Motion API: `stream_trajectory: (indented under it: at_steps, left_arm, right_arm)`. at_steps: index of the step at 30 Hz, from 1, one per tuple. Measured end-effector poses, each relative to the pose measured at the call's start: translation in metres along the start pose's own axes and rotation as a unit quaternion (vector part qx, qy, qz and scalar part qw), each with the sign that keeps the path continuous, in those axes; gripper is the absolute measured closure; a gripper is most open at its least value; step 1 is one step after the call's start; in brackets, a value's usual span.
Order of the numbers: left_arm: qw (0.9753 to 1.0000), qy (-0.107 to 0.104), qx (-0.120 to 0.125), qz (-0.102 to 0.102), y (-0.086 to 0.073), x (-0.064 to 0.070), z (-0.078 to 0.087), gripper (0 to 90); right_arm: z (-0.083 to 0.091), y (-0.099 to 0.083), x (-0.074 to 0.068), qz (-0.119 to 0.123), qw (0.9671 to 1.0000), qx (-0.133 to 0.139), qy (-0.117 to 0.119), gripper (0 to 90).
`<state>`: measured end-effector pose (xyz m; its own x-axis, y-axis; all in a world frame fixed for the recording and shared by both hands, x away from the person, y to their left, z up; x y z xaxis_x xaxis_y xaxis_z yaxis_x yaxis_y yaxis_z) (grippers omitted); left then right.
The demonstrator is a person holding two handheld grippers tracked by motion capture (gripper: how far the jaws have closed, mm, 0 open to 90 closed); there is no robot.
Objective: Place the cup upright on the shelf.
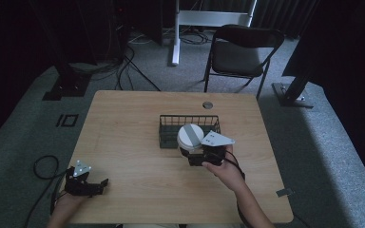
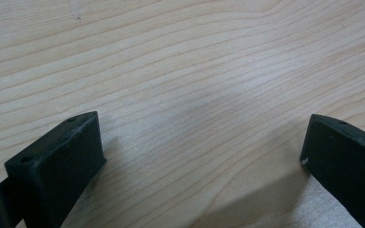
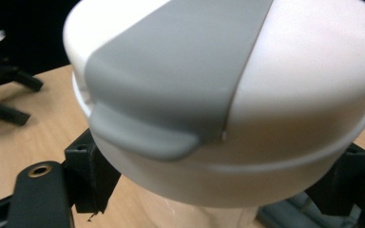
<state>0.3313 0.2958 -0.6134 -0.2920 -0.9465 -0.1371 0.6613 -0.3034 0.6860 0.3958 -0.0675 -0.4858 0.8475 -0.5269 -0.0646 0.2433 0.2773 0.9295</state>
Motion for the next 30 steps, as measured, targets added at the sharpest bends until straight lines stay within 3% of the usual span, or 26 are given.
stream_trajectory:
  at_steps: [7, 16, 23, 30]
  left_arm:
    - [1.0, 0.0, 0.0, 0.0, 0.0, 0.0, 0.0, 0.5]
    - [1.0, 0.0, 0.0, -0.001, 0.0, 0.0, 0.0, 0.5]
    - [1.0, 0.0, 0.0, -0.001, 0.0, 0.0, 0.0, 0.5]
    - [1.0, 0.0, 0.0, 0.0, 0.0, 0.0, 0.0, 0.5]
  right_arm:
    - [0.002, 0.019, 0.016, -0.013, 0.9995, 0.015, -0.026, 18.5]
    - [0.002, 0.038, 0.04, -0.013, 0.9977, 0.024, -0.062, 18.5]
    - [-0.007, 0.044, 0.064, -0.033, 0.9934, 0.017, -0.108, 18.5]
    - [-0.017, 0.04, 0.076, -0.044, 0.9899, 0.0, -0.135, 18.5]
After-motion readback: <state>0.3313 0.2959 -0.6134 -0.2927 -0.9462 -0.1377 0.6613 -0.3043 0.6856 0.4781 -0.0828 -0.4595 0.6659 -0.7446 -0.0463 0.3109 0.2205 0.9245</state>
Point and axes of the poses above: each handheld gripper's, and its own axes: z roughly backward along the jaws, y roughly out of its top, x roughly to its right, the point moved 9 cm from there along -z, roughly forward along the jaws, and after that the axes turned 10 degrees about y, right-handed, at the moved point
